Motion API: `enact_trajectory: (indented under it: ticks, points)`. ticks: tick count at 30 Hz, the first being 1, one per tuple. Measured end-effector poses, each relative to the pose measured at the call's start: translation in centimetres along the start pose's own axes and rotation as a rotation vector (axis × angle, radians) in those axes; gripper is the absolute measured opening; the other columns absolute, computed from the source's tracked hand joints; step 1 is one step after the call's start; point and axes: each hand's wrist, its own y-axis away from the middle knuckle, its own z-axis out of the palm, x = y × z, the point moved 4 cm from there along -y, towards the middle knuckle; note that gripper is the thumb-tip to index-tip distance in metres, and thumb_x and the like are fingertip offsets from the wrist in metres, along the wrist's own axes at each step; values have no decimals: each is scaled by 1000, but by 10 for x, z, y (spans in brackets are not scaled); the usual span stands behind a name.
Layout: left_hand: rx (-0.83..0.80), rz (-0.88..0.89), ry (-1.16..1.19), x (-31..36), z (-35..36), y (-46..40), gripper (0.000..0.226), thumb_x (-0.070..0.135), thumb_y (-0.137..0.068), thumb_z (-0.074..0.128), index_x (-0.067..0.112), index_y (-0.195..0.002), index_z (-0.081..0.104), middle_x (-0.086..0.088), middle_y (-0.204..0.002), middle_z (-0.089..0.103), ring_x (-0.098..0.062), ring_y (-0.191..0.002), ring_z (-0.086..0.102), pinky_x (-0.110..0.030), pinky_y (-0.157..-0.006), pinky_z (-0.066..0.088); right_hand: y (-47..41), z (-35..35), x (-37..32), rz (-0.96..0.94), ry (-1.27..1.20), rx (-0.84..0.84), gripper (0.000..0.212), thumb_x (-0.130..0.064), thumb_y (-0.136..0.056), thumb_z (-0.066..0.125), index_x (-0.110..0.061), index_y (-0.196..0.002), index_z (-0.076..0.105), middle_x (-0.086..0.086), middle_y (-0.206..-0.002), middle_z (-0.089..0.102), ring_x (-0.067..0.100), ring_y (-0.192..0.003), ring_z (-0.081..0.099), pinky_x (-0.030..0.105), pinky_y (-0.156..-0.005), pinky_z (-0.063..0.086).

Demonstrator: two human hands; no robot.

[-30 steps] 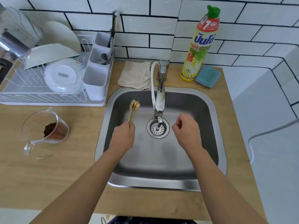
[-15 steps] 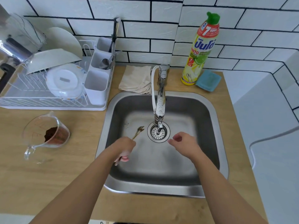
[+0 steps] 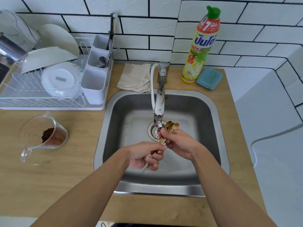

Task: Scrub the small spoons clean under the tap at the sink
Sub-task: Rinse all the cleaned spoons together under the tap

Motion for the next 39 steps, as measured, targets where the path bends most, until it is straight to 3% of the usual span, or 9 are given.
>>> enact_trajectory:
  ticks: [3,5,10,13,16,18,21,26,39]
  points:
    - [156,13,-125,-1,-8,3,40,54,-91,61,15,-84,58,-2,-70,50,-15,-53,44,-28,-56,47,2,-12,-2,-30,-5,151,18,-25,-92,70,-7,-90,72,-7,-61,57,7,-61,42,19,-61,37]
    - [252,49,-208,-1,-14,3,43,59,-94,52,16,-91,55,2,-68,46,-13,-49,35,-22,-45,35,3,-18,0,-56,-51,249,18,-19,-98,67,-8,-87,75,-6,-62,59,6,-60,42,17,-56,38]
    - [208,63,-223,6,-10,0,38,55,-97,49,19,-86,47,6,-64,31,-8,-46,17,-17,-38,16,8,-7,5,-154,-63,200,28,-20,-100,64,-18,-78,82,6,-90,74,4,-57,46,17,-57,41]
    - [194,55,-210,11,-11,-3,47,63,-92,52,16,-91,52,5,-63,36,-9,-46,22,-18,-38,21,10,-7,3,-194,1,222,30,-22,-102,62,-16,-80,81,2,-74,70,6,-57,50,21,-62,46]
    - [285,91,-41,13,-21,-2,86,83,-84,33,5,-108,60,-7,-80,60,-17,-58,52,-25,-52,44,14,-16,-2,-242,-7,313,31,-23,-102,62,-17,-79,82,0,-73,73,5,-57,51,24,-65,45]
    - [483,212,171,13,-33,-5,103,86,-83,20,0,-127,56,-13,-106,68,-23,-85,67,-35,-72,54,16,-17,-2,-292,-8,371,31,-23,-102,62,-19,-80,83,3,-82,78,3,-59,53,21,-64,47]
    - [659,393,461,6,-33,-12,102,85,-83,18,5,-137,51,-11,-117,68,-21,-105,65,-40,-89,50,14,-5,8,-307,16,424,26,-26,-101,64,-13,-87,82,13,-90,79,3,-61,58,18,-60,49]
    - [617,498,662,2,-29,-14,101,84,-83,21,4,-139,48,-14,-122,65,-26,-117,61,-44,-105,42,14,3,20,-232,1,377,28,-28,-101,64,-5,-97,79,12,-95,80,7,-65,64,19,-61,52]
    - [619,562,608,4,-24,-18,96,81,-85,28,4,-140,48,-16,-127,65,-27,-118,63,-42,-104,46,17,24,37,-215,-81,355,26,-17,-101,63,6,-103,74,11,-83,77,10,-61,63,21,-58,53]
